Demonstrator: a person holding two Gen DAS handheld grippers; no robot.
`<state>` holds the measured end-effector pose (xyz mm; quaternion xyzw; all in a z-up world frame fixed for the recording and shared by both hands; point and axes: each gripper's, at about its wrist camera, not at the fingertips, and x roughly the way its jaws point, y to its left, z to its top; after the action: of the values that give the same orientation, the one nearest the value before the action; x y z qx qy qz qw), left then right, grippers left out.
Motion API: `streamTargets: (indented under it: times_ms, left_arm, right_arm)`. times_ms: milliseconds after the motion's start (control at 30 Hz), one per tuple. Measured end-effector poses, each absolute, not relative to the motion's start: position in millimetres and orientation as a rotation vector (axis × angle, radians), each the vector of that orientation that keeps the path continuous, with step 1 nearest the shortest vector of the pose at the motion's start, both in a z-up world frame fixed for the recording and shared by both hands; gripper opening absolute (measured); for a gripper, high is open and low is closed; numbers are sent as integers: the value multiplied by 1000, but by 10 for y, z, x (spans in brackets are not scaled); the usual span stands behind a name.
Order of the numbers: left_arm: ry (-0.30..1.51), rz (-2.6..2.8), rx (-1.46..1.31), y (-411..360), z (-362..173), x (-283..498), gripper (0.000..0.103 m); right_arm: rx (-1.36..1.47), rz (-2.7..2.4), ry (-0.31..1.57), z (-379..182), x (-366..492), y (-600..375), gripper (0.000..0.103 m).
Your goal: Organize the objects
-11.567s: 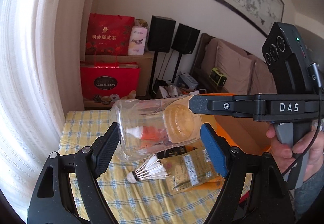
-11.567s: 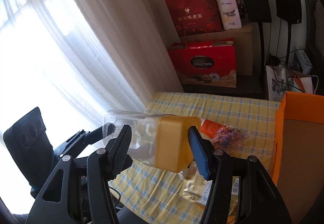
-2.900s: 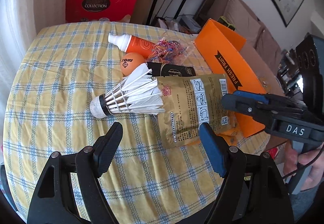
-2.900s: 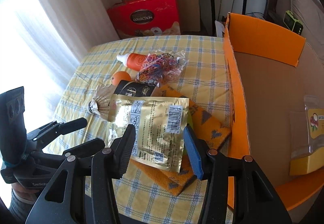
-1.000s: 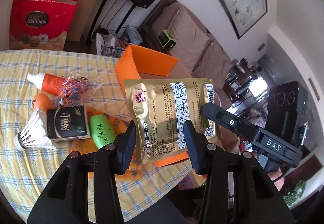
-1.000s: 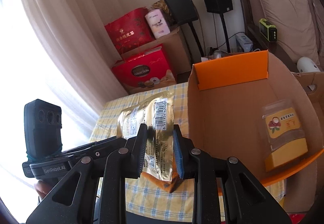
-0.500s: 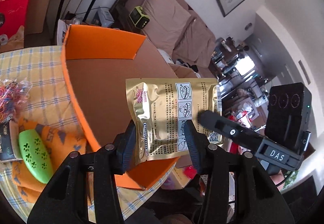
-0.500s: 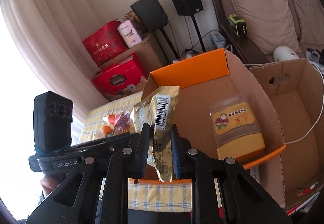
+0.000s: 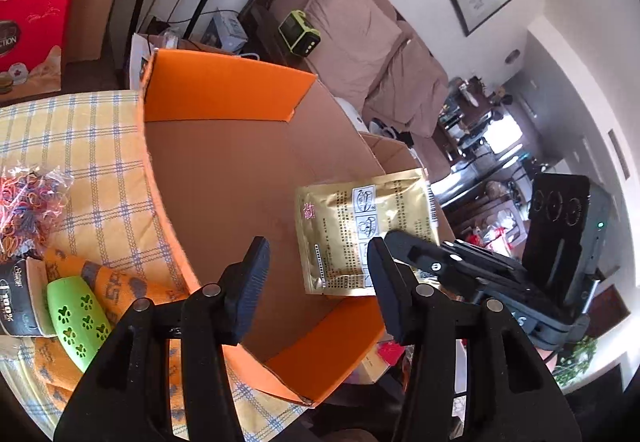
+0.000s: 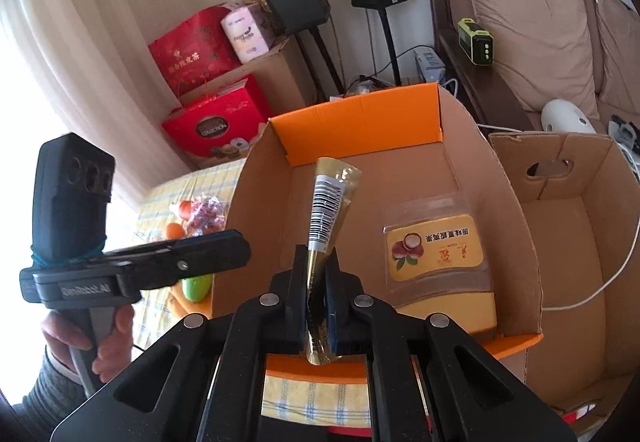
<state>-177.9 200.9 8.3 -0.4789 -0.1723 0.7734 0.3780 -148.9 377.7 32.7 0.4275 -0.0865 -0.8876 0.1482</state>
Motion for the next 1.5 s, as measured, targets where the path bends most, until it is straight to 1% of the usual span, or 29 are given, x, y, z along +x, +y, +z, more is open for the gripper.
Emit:
streamTargets:
  times_ms: [67,200,367,500,533,600,667,733,767,800,833,867,967,1000,1067,1133,1233,1333,1500]
  left_arm:
    - [-436,1999,-1216,1921,112,-1756,47]
    - [-435,2037,-1204,1744,161,-1677,47]
    - [-451,2065,-1221,1542,166,-1579,47]
    - [-446,2100,-1214,1400,178,-1501,47]
    - [-447,2108,-1215,1365,178,-1490,49]
    - [-457,2121,-1217,1289,177,-1478,55]
    - [-470,2125,-1222,1218,155,-1469,55]
    - [-481,2130,-1231,1154,130,-1464,56]
    - [-481,2133,-1234,1141,120,-1462,58]
    - [-481,2138,-1238,1119,107,-1453,60]
    - [-480,2141,-1241,1102,94,-1447,61]
    - [-481,2141,-1242,1087,85,-1437,61]
    - [-485,2138,-1246,1041,48,-1410,62]
    - [-485,2138,-1249,1031,33,-1401,63]
    - [-483,2138,-1258,1020,12,-1396,64]
    - [-482,2138,-1267,994,-22,-1383,65]
    - [-487,2137,-1275,965,-52,-1369,66]
    - [-481,2140,-1276,955,-59,-1356,66]
    - [-415,2202,-1259,950,-3,-1319,78]
  right_arm:
    - [1264,-2575,-143,246,-1559,3674,6]
    - [1306,-2631,143,79,-1670,3423,6]
    - [1331,-2600,241,-74,-1811,3251,6]
    - [1330,-2608,413,-168,-1864,3080,6]
    - [1332,-2603,441,-192,-1873,3054,6]
    - [1335,-2586,510,-236,-1881,2979,6]
    - [1340,-2549,591,-297,-1861,2898,8]
    - [1365,-2476,588,-345,-1856,2862,14]
    - [1382,-2430,580,-368,-1840,2849,18]
    - [1392,-2399,577,-384,-1814,2836,20]
    - [1400,-2381,574,-392,-1788,2835,24]
    - [1408,-2368,568,-395,-1767,2844,26]
    - [1441,-2341,497,-370,-1710,2938,28]
    - [1455,-2330,461,-352,-1680,2983,31]
    - [1468,-2299,414,-325,-1621,3045,41]
    - [1465,-2305,385,-272,-1553,3107,43]
    - [1469,-2376,395,-184,-1491,3195,43]
    - [1443,-2428,336,-63,-1473,3317,43]
    - [1351,-2485,156,168,-1436,3436,44]
